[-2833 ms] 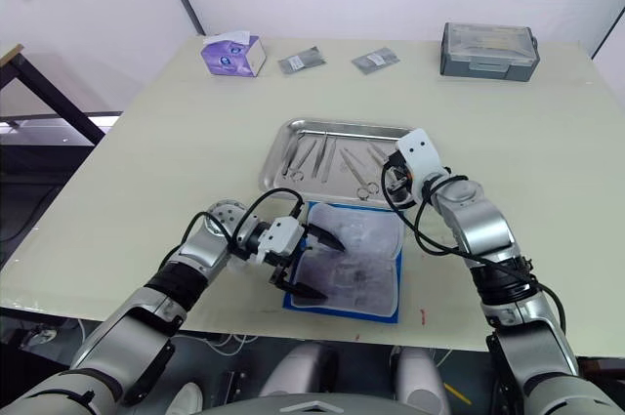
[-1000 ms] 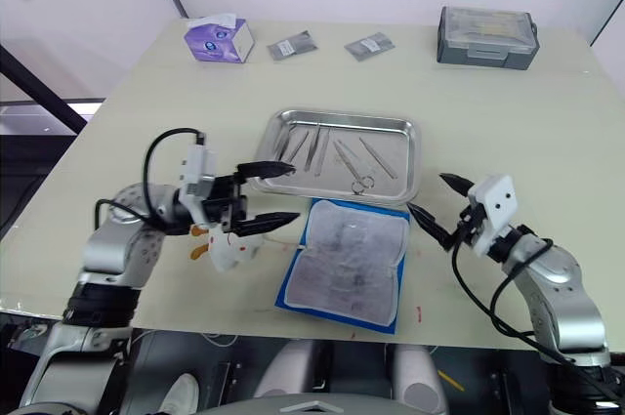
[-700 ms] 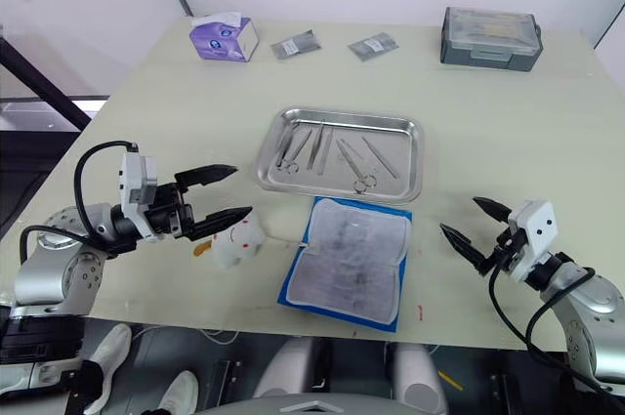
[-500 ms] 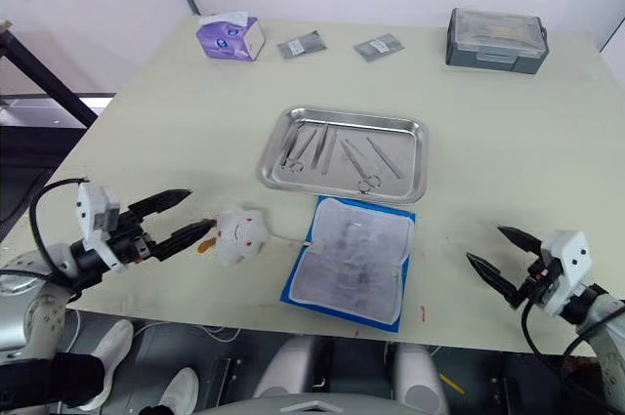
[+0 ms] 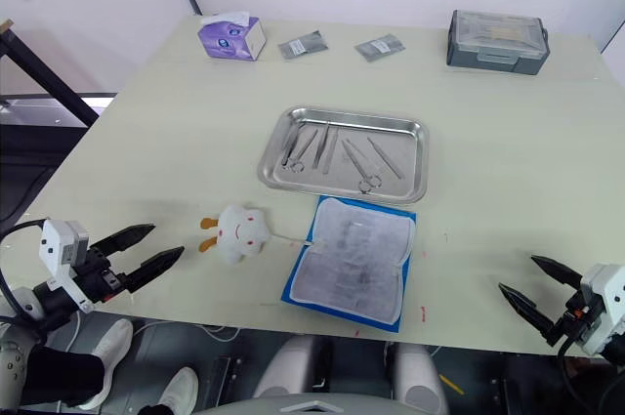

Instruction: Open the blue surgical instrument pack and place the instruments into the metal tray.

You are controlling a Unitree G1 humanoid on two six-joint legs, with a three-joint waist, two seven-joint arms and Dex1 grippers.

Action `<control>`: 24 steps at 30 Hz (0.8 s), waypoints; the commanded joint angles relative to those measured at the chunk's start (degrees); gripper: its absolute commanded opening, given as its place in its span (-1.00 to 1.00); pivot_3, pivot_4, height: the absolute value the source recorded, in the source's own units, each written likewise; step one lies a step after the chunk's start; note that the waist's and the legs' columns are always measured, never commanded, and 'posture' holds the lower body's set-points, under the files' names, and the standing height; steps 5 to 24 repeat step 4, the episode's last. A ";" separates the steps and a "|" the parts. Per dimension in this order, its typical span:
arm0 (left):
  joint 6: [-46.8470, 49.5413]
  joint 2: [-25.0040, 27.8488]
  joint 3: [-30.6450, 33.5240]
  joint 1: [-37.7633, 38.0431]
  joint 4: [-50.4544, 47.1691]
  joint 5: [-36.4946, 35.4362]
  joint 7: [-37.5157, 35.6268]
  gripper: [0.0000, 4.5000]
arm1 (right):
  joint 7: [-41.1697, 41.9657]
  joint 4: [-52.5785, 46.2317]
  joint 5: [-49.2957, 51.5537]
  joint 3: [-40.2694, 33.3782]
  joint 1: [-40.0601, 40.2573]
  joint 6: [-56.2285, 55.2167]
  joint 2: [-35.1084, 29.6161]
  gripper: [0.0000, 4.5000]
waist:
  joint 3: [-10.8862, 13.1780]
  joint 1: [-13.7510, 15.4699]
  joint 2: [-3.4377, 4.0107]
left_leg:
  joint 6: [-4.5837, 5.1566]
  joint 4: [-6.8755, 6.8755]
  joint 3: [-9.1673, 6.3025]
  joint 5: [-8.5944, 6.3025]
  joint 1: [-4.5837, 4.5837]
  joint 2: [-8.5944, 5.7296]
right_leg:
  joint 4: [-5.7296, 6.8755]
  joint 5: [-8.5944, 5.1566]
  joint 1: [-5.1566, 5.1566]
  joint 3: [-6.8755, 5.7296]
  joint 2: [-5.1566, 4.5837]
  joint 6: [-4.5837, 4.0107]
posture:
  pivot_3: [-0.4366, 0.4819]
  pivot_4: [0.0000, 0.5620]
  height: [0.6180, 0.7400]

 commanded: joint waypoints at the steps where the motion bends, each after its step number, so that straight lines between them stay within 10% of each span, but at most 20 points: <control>1: -2.23 0.51 0.03 -0.31 0.26 1.39 -0.26 1.00 | -0.36 -2.31 1.58 -3.35 2.06 -0.69 0.23 0.99 | 0.00 0.12 0.00 | 0.00 0.00 0.00 0.00 -0.01 0.00 | 0.00 0.00 0.00 0.00 0.00 0.00 | -0.05 -0.47 0.91; 24: -2.64 0.45 -0.64 -1.15 0.72 2.02 -0.33 1.00 | -1.04 -3.73 1.73 -3.28 2.89 -0.36 0.63 0.99 | 0.00 0.16 0.00 | 0.00 -0.01 -0.01 0.00 -0.01 0.00 | -0.01 0.00 0.00 -0.01 0.00 0.00 | -0.05 -0.47 0.91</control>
